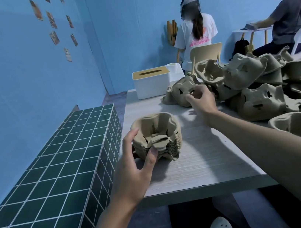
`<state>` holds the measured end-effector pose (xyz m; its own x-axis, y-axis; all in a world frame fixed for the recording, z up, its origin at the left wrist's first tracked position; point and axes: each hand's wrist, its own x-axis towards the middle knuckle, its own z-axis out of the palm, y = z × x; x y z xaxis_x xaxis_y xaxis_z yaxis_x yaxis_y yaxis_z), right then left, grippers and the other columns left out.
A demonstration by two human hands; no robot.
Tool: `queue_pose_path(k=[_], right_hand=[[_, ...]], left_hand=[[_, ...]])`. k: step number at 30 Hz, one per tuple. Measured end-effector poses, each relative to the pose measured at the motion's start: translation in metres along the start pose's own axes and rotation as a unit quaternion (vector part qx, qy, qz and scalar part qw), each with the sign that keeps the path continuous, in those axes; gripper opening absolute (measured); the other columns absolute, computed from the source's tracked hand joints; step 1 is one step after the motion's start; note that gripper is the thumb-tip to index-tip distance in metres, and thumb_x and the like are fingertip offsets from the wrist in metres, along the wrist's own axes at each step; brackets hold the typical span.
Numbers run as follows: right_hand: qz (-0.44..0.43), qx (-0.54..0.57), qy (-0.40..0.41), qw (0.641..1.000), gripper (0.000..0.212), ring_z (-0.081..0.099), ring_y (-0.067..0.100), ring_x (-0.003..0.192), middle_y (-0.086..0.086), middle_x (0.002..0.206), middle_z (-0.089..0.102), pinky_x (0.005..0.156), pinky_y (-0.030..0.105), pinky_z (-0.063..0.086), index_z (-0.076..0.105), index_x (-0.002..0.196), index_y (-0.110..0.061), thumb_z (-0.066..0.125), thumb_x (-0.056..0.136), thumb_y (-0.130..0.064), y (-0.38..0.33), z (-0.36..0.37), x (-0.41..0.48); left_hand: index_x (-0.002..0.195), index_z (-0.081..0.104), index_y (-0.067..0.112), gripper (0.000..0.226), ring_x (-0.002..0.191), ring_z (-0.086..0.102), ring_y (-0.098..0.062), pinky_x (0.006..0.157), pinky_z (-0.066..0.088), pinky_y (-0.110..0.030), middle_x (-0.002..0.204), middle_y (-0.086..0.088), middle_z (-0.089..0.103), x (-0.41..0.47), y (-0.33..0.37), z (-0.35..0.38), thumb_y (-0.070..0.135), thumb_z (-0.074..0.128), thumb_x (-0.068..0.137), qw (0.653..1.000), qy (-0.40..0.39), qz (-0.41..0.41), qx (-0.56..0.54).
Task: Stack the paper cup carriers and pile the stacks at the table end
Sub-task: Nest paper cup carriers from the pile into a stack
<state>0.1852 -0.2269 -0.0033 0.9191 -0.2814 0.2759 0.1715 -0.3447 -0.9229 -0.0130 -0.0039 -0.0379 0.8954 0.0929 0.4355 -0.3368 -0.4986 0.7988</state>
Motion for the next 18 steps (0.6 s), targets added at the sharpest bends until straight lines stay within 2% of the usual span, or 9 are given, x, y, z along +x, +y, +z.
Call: queue_pose_path(k=[2, 5, 7, 9, 13, 18], right_hand=[[0.0, -0.006, 0.028, 1.0, 0.04, 0.046, 0.025, 0.118, -0.001, 0.101, 0.047, 0.089, 0.024, 0.043, 0.051, 0.122, -0.021, 0.065, 0.085, -0.033, 0.0, 0.004, 0.006], [0.025, 0.012, 0.045, 0.999, 0.056, 0.046, 0.026, 0.119, 0.003, 0.112, 0.044, 0.099, 0.033, 0.039, 0.042, 0.135, -0.022, 0.067, 0.086, -0.038, -0.002, 0.008, 0.011], [0.043, 0.002, 0.037, 0.998, 0.064, 0.047, 0.026, 0.118, 0.011, 0.125, 0.045, 0.099, 0.034, 0.037, 0.037, 0.141, -0.025, 0.066, 0.087, -0.043, -0.004, 0.008, 0.013], [0.049, -0.019, 0.029, 0.998, 0.064, 0.048, 0.026, 0.117, 0.013, 0.129, 0.046, 0.1, 0.036, 0.038, 0.038, 0.142, -0.025, 0.065, 0.087, -0.046, -0.005, 0.007, 0.016], [0.036, -0.034, 0.041, 0.998, 0.048, 0.052, 0.025, 0.11, 0.01, 0.12, 0.056, 0.086, 0.032, 0.039, 0.05, 0.125, -0.019, 0.063, 0.087, -0.045, -0.006, 0.005, 0.023], [0.018, -0.024, 0.064, 0.997, 0.034, 0.053, 0.025, 0.099, 0.01, 0.108, 0.057, 0.078, 0.03, 0.038, 0.052, 0.097, -0.013, 0.066, 0.085, -0.042, -0.011, 0.004, 0.024]], left_hand=[[0.133, 0.034, 0.056, 0.061, 0.099, 0.061, 0.009, 0.088, 0.057, -0.041, 0.115, 0.039, 0.057, -0.001, 0.0, 0.0, 0.076, 0.051, 0.078, 1.0, -0.002, 0.001, 0.002], [0.132, 0.033, 0.056, 0.06, 0.099, 0.061, 0.009, 0.088, 0.057, -0.039, 0.113, 0.043, 0.056, 0.0, 0.001, 0.0, 0.075, 0.051, 0.078, 1.0, -0.004, -0.001, 0.002], [0.133, 0.034, 0.057, 0.061, 0.099, 0.064, 0.004, 0.089, 0.056, -0.042, 0.112, 0.031, 0.063, 0.0, 0.0, 0.001, 0.075, 0.052, 0.078, 1.0, -0.003, -0.004, -0.005], [0.136, 0.034, 0.057, 0.063, 0.101, 0.065, -0.003, 0.089, 0.056, -0.046, 0.112, 0.024, 0.064, 0.001, -0.001, 0.001, 0.076, 0.052, 0.078, 1.0, -0.001, -0.006, -0.007], [0.139, 0.031, 0.058, 0.065, 0.1, 0.067, -0.009, 0.088, 0.056, -0.048, 0.112, 0.031, 0.059, 0.002, 0.001, 0.001, 0.077, 0.049, 0.079, 1.0, -0.005, -0.004, 0.003], [0.139, 0.031, 0.058, 0.066, 0.093, 0.069, -0.009, 0.086, 0.057, -0.047, 0.104, 0.043, 0.058, 0.003, 0.0, 0.002, 0.078, 0.049, 0.078, 1.0, -0.009, -0.012, 0.007]])
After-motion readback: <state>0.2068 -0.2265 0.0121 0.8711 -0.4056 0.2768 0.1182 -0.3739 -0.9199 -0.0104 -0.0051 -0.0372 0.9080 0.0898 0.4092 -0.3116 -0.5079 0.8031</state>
